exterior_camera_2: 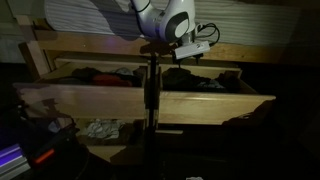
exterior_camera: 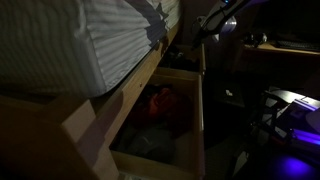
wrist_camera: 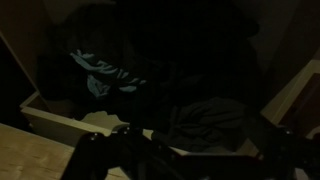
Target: Pick a cloth in the right drawer and put it in the left drawer
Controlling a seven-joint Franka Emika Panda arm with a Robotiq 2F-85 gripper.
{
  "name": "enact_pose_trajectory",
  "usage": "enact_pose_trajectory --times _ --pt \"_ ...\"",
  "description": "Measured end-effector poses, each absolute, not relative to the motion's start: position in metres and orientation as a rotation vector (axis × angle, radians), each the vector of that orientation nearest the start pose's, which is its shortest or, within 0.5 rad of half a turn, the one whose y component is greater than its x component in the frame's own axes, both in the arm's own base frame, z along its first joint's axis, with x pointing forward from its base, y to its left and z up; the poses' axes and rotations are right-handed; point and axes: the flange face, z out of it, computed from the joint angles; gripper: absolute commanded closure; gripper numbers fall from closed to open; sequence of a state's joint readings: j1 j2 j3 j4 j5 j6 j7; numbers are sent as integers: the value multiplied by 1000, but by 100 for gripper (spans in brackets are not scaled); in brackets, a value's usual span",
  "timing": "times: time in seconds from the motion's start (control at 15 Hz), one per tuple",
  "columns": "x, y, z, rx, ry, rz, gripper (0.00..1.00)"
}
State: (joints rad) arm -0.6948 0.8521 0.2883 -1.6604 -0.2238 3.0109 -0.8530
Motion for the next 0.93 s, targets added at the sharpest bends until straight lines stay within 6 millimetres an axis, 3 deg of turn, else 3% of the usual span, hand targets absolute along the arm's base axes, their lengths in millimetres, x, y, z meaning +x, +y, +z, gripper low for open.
enact_pose_trajectory --times 0.13,0.4,0.53,0.93 --pt "651 -300 180 -3183 -797 -783 0" --pt "664 -298 135 -3210 -632 -510 0" --pt "673 -296 121 -3216 -593 -465 0" --pt "678 -298 117 -3277 -570 -424 0"
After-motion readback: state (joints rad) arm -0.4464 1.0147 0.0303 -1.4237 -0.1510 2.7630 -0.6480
